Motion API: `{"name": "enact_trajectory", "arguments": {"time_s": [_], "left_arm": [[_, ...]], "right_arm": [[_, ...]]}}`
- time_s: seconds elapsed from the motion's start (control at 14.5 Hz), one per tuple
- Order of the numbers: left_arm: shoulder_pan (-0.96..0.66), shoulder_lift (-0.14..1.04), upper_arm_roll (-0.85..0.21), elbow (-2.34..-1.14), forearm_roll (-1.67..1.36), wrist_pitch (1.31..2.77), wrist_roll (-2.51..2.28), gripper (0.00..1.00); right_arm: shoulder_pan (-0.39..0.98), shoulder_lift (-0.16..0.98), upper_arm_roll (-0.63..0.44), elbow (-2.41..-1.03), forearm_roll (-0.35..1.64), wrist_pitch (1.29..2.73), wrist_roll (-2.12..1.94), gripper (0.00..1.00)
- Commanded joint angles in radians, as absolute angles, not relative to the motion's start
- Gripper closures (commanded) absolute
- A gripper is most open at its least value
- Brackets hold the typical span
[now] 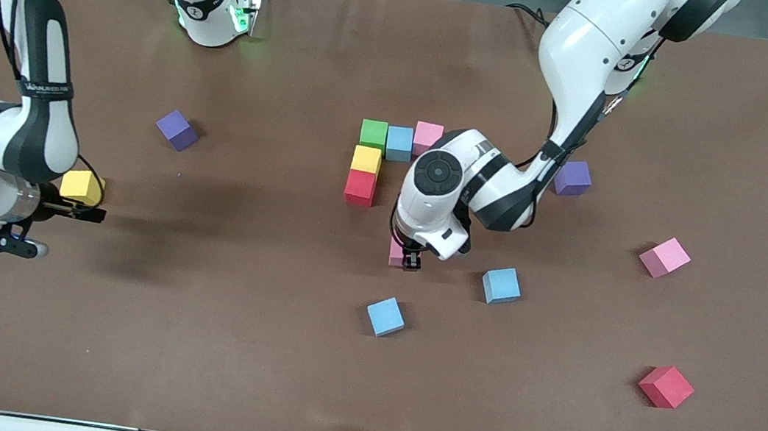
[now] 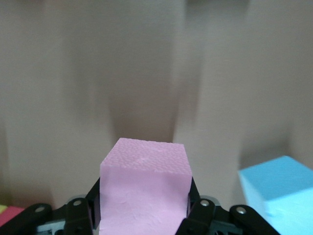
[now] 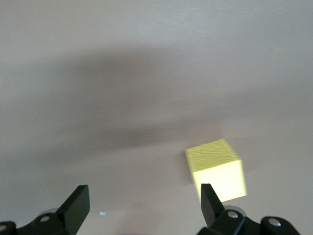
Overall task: Arrange 11 blocks into digit 3
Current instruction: 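Lower red below yellow with the right gripper while the left gripper sets pink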
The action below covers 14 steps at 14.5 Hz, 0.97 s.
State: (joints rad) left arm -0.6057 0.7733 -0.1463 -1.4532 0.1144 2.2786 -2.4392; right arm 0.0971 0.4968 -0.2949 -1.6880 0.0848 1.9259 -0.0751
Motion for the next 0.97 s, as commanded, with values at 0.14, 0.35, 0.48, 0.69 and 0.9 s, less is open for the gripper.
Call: {"name": "enact_trajectory", "arguments": {"time_s": [0.14, 0.35, 0.48, 0.69, 0.9], "left_arm": [[-0.672, 0.727, -0.146, -1.552, 0.161, 2.278, -2.454, 0.74], [-0.695, 0.715, -0.153, -1.577, 0.161, 2.278, -2.453, 0.74], [-0.696, 0.715, -0.158, -1.577, 0.163, 2.278, -2.451, 0.74], [-0.712, 0.715, -0.163, -1.577, 0.164, 2.279, -2.451, 0.74], [-0.715, 0.715, -0.173, -1.577, 0.160, 2.287, -2.471, 0.74]], "right_arm": [[-0.012, 0.476, -0.265, -1.729, 0.057, 1.976, -0.340, 0.00], [-0.044, 0.477, -0.264, -1.799, 0.061, 2.055, -0.463, 0.00], [-0.074, 0.479, -0.264, -1.870, 0.067, 2.161, -0.576, 0.00], [-0.075, 0.479, -0.264, -1.931, 0.069, 2.189, -0.594, 0.00], [-0.074, 0.479, -0.261, -1.948, 0.084, 2.183, -0.588, 0.00]]}}
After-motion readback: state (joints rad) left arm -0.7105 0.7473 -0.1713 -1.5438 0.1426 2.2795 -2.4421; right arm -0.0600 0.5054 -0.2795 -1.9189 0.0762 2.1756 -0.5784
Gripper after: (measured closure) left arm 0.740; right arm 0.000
